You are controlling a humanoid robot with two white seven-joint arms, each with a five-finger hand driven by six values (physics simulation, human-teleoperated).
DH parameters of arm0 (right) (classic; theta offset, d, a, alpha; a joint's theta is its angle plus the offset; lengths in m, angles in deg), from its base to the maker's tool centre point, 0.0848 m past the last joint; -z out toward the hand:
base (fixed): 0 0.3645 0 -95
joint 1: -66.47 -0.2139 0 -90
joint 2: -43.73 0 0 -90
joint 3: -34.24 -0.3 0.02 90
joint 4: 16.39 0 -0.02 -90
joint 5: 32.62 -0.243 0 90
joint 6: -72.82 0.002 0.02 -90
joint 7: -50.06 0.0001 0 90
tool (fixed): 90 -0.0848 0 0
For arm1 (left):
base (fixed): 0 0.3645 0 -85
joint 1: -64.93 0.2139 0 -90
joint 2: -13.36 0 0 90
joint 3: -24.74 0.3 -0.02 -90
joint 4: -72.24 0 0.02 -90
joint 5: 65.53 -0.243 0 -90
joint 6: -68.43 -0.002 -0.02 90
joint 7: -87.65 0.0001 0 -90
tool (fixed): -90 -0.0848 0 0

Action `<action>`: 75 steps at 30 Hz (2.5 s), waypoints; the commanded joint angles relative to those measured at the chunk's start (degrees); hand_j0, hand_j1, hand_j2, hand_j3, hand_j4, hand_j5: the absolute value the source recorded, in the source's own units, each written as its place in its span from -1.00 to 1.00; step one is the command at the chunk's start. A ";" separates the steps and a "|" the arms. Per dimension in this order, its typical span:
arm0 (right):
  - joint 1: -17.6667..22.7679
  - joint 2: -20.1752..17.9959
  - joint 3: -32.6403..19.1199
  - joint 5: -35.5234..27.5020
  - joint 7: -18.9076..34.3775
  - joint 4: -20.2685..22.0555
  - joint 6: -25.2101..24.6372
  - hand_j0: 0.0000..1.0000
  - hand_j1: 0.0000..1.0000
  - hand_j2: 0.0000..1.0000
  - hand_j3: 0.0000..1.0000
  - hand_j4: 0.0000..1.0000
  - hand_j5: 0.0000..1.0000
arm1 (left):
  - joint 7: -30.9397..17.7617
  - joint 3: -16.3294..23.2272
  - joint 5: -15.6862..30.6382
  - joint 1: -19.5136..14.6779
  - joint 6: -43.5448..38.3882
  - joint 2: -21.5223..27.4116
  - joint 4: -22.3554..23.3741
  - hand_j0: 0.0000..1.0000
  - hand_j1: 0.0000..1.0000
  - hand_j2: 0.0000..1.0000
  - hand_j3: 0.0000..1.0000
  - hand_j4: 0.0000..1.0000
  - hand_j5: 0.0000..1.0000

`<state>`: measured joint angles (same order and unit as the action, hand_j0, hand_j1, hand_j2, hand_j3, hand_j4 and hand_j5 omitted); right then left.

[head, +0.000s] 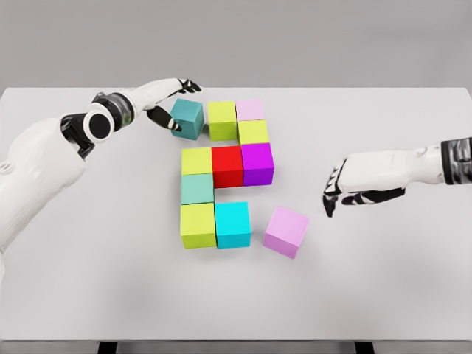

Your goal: Assemble the squares on the desktop into the number 2

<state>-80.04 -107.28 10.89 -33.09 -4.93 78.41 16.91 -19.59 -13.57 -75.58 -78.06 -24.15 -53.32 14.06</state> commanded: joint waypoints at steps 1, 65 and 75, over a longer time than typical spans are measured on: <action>0.00 -0.25 -0.12 -0.32 -0.01 -0.06 0.90 -0.74 -0.74 -0.74 -0.74 -0.74 -0.74 | 0.02 -0.10 0.47 0.00 -0.05 1.20 -0.27 1.00 1.00 1.00 1.00 1.00 1.00; -10.20 9.59 25.11 -0.50 -0.01 -2.35 0.90 -0.72 -0.72 -0.72 -0.72 -0.72 -0.72 | -9.91 10.97 -20.80 -12.83 12.17 -5.92 25.49 0.40 0.40 0.40 0.40 0.40 0.40; -10.20 10.73 24.49 -0.59 -0.01 -3.84 0.90 -0.72 -0.72 -0.72 -0.72 -0.72 -0.72 | -9.65 11.06 -22.82 -12.39 11.99 -6.01 25.48 0.31 0.31 0.31 0.31 0.31 0.31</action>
<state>-90.24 -96.72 35.56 -33.37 -4.94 74.75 17.92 -29.33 -2.40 -97.68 -90.46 -12.05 -59.30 39.56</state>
